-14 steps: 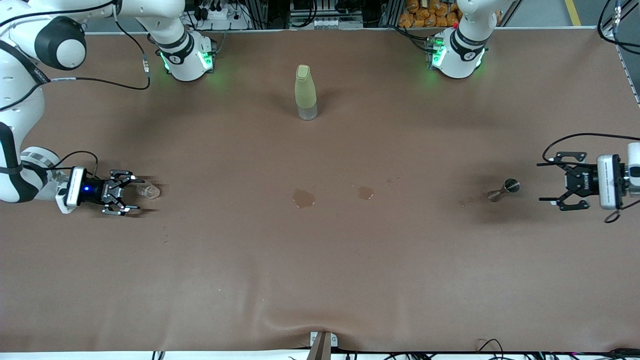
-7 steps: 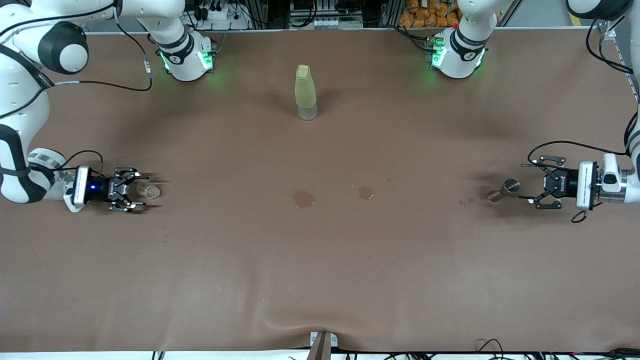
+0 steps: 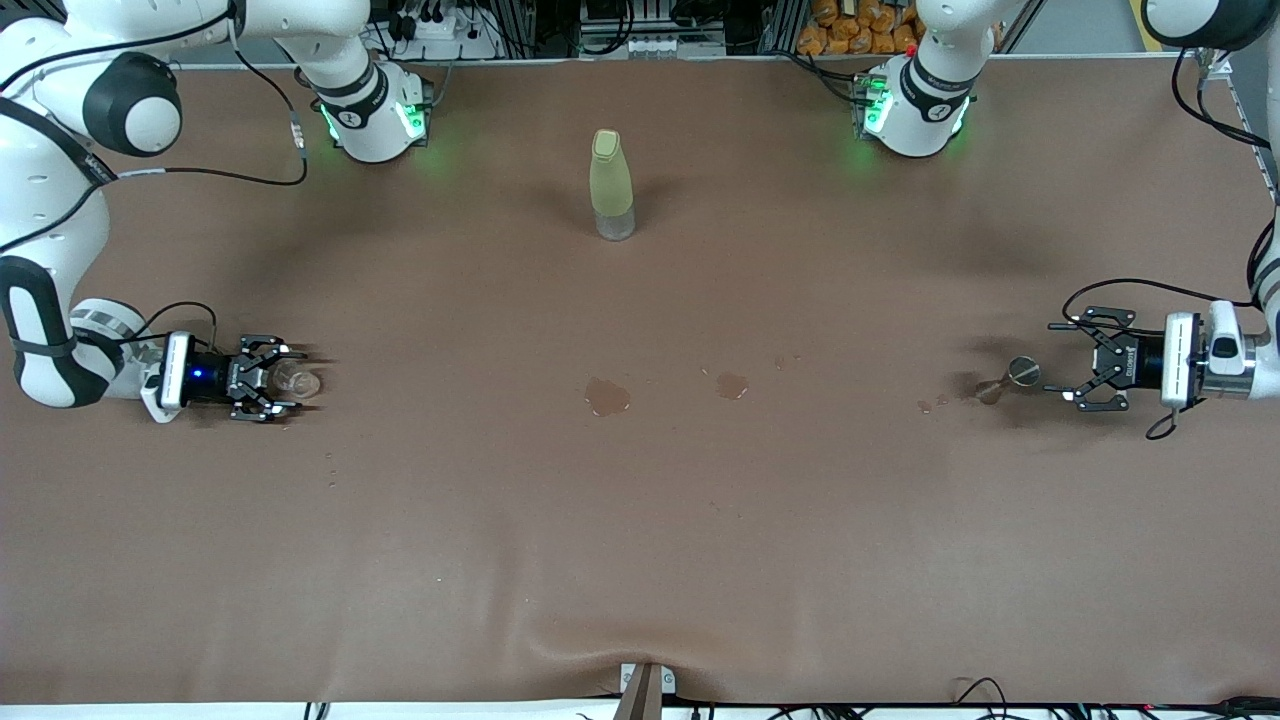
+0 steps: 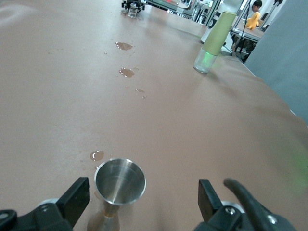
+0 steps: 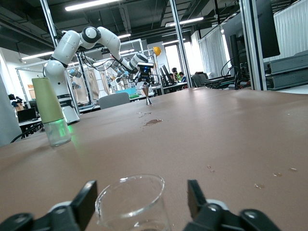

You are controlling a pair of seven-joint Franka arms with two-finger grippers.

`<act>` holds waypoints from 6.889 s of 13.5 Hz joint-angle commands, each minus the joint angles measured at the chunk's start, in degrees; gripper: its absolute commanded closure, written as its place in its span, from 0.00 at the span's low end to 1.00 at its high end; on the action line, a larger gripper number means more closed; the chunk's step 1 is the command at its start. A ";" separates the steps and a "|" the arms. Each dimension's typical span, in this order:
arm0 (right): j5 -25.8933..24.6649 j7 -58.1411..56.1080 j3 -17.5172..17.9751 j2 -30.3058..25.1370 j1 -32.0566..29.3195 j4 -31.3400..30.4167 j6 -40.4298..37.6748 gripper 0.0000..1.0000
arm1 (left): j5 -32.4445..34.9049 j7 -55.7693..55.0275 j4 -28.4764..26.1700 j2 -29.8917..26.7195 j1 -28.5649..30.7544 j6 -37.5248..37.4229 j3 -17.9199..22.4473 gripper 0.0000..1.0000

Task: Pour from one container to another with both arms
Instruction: 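Grasp the steel jigger with the left gripper, then lift the glass cup with the right gripper while the left gripper lifts the jigger, then bring the glass cup and the jigger together above the table center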

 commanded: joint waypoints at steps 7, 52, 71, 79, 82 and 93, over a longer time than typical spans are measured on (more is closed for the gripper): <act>-1.76 -0.08 0.38 0.43 -1.10 1.77 -0.04 0.27 | -1.25 8.64 0.20 5.68 2.65 -0.63 -0.48 0.00; 16.16 23.48 1.61 -7.31 28.25 12.75 13.12 0.78 | -14.34 14.10 0.47 11.31 1.78 5.52 -0.57 0.47; 23.64 24.26 1.26 -8.10 32.39 12.49 16.49 0.79 | -15.14 14.10 0.20 11.40 1.78 5.52 -0.74 0.83; 23.81 24.35 1.35 -8.27 32.39 12.66 16.49 0.82 | -14.08 13.49 0.82 7.54 0.55 5.08 -3.98 1.00; 23.20 29.94 0.82 -10.46 32.83 12.75 17.19 0.85 | -14.08 13.31 0.82 6.22 0.63 4.82 -8.55 1.00; 31.69 35.16 1.70 -26.97 46.43 -1.72 35.53 0.84 | -22.68 10.67 -0.58 6.39 -12.01 12.19 -15.69 1.00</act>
